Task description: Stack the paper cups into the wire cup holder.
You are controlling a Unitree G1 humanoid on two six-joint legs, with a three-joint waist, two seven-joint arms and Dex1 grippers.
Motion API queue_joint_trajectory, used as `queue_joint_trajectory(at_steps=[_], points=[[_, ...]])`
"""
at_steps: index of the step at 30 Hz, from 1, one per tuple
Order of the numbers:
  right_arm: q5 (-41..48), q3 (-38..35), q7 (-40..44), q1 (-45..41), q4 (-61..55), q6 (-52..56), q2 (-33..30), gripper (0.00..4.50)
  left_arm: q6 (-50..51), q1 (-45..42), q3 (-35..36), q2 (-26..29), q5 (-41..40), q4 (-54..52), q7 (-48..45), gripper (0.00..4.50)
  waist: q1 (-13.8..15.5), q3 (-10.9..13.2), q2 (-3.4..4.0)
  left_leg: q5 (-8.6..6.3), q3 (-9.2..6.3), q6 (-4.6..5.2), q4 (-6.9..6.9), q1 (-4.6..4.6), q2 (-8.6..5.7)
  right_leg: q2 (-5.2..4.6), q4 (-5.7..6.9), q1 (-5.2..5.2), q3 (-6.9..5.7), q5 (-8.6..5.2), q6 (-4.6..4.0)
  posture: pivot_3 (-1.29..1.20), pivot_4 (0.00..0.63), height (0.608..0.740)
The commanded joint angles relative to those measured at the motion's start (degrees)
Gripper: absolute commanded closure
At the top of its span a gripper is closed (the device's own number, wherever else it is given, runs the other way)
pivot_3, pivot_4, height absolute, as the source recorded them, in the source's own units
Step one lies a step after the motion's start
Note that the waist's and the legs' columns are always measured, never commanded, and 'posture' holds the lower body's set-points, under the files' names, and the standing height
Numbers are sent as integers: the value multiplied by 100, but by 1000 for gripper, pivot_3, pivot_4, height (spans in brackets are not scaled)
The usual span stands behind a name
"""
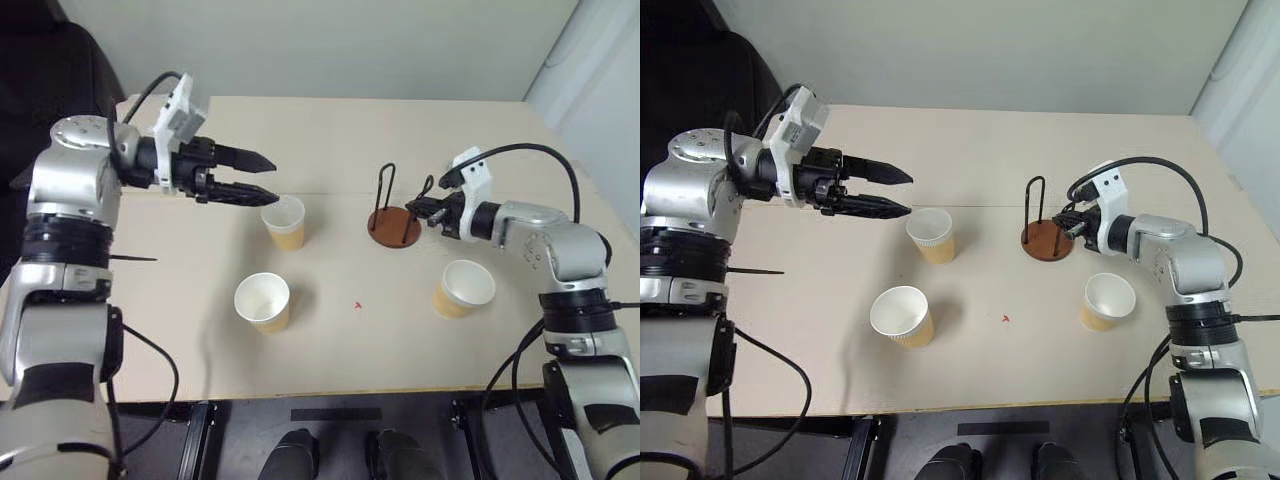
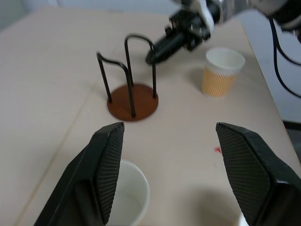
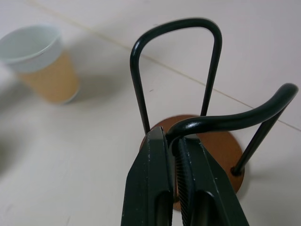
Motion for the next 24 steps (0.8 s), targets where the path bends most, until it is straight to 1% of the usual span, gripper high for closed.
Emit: queue_joint_trajectory(at_steps=[1, 7, 13, 24], points=[[240, 87, 286, -4, -863, 179, -125, 4485, 105, 59, -114, 202, -248, -374, -188, 1136, -11, 0, 0, 0, 0, -1, 1, -6, 1, 1, -1, -5, 0, 0, 0, 0, 150, 740], [486, 125, 425, 31, -1538, 516, -218, 4485, 222, 185, -162, 368, -404, -534, -188, 1136, -11, 0, 0, 1, -2, -1, 24, -18, 0, 0, 4, -9, -2, 0, 1, 0, 150, 740], [536, 218, 440, 218, -1733, 584, -292, 4485, 323, 318, -144, 446, -502, -669, -188, 1136, -6, 0, 0, 1, -7, -1, 39, -17, 0, 1, 12, -4, -5, 1, 1, 0, 150, 740], [782, 159, 438, 429, -2051, 812, -296, 4485, 466, 370, -88, 443, -500, -791, -188, 1136, -16, 0, 0, 1, -9, -1, 48, -18, 0, 1, 17, -3, -6, 1, 2, 0, 150, 740]])
